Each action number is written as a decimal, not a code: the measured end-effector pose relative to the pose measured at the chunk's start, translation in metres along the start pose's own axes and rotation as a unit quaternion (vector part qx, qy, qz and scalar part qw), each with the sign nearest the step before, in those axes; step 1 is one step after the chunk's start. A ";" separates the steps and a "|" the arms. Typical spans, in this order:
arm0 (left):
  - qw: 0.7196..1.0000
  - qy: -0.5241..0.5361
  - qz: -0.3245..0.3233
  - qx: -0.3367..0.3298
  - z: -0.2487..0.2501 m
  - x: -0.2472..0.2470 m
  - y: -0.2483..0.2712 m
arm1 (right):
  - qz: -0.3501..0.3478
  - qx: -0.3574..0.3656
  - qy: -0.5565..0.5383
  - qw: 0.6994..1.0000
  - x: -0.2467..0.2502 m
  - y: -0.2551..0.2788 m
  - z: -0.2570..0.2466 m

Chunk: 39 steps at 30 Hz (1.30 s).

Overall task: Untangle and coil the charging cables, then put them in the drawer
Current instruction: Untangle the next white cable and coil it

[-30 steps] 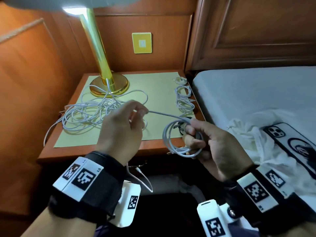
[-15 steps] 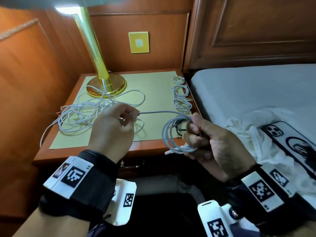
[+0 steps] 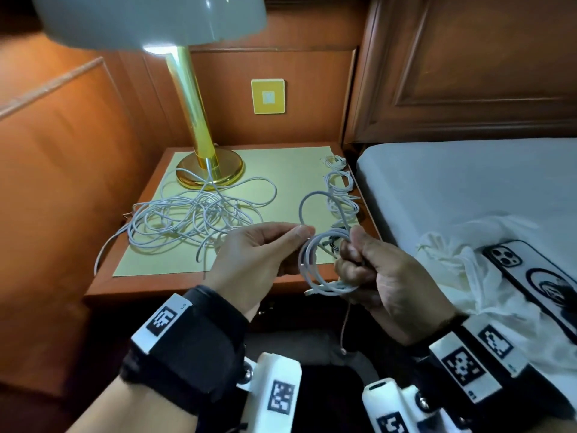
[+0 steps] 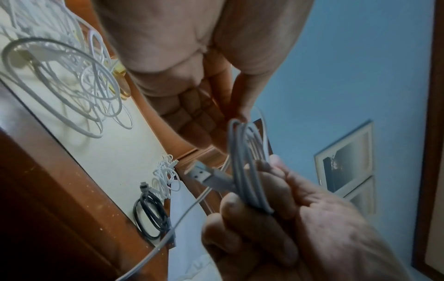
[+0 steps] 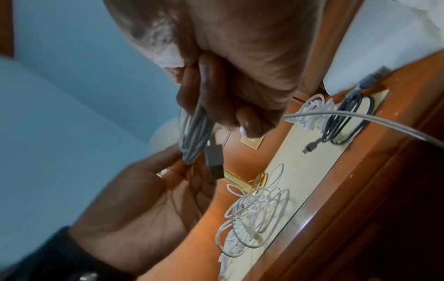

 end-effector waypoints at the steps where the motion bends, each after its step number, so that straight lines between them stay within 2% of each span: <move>1: 0.999 0.035 -0.021 0.012 -0.001 -0.003 0.000 | 0.013 0.015 0.029 0.999 0.001 -0.002 0.000; 3: 0.997 0.056 -0.042 0.021 -0.003 -0.005 0.000 | 0.033 0.045 0.062 0.997 0.003 -0.006 0.001; 7: 0.998 0.020 -0.062 0.018 -0.008 -0.004 -0.001 | 0.048 0.122 0.116 0.985 0.006 -0.013 0.004; 13: 0.998 -0.005 -0.061 0.007 -0.010 -0.004 -0.004 | 0.075 0.184 0.277 0.940 0.005 -0.012 0.005; 17: 0.990 0.071 -0.104 0.058 -0.011 -0.013 -0.002 | 0.091 0.218 0.335 0.912 0.001 -0.012 0.001; 19: 0.990 0.080 -0.110 0.045 -0.009 -0.018 -0.002 | 0.092 0.231 0.345 0.905 0.000 -0.012 0.000; 22: 0.997 -0.037 -0.067 -0.013 -0.011 -0.021 -0.003 | 0.100 0.257 0.347 0.896 0.002 -0.011 0.000; 25: 0.982 -0.177 0.003 -0.067 -0.010 -0.018 -0.004 | 0.117 0.282 0.356 0.883 0.006 -0.010 0.000; 27: 0.978 -0.191 0.022 -0.083 -0.010 -0.017 -0.004 | 0.132 0.293 0.357 0.877 0.010 -0.009 -0.002; 30: 0.988 -0.137 0.029 -0.062 -0.012 -0.014 -0.005 | 0.171 0.303 0.374 0.860 0.019 -0.007 -0.011; 32: 1.000 -0.007 -0.015 0.003 -0.011 -0.016 -0.002 | 0.203 0.303 0.373 0.853 0.028 -0.007 -0.019; 34: 0.989 0.108 -0.083 0.057 -0.003 -0.017 0.004 | 0.229 0.326 0.377 0.836 0.037 -0.005 -0.031; 36: 0.981 0.120 -0.136 0.076 0.004 -0.009 0.006 | 0.264 0.354 0.373 0.816 0.049 0.001 -0.044; 39: 0.985 0.046 -0.152 0.062 0.004 0.015 0.005 | 0.313 0.381 0.351 0.796 0.068 0.012 -0.060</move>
Point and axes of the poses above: each hand's wrist, its own y-axis away from the middle knuckle, its own x-axis out of the back of the hand, z = x × y, the point moved 4 cm from there along -y, towards the middle knuckle, and after that the axes turned 3 degrees about -y, right-handed, at the moved point
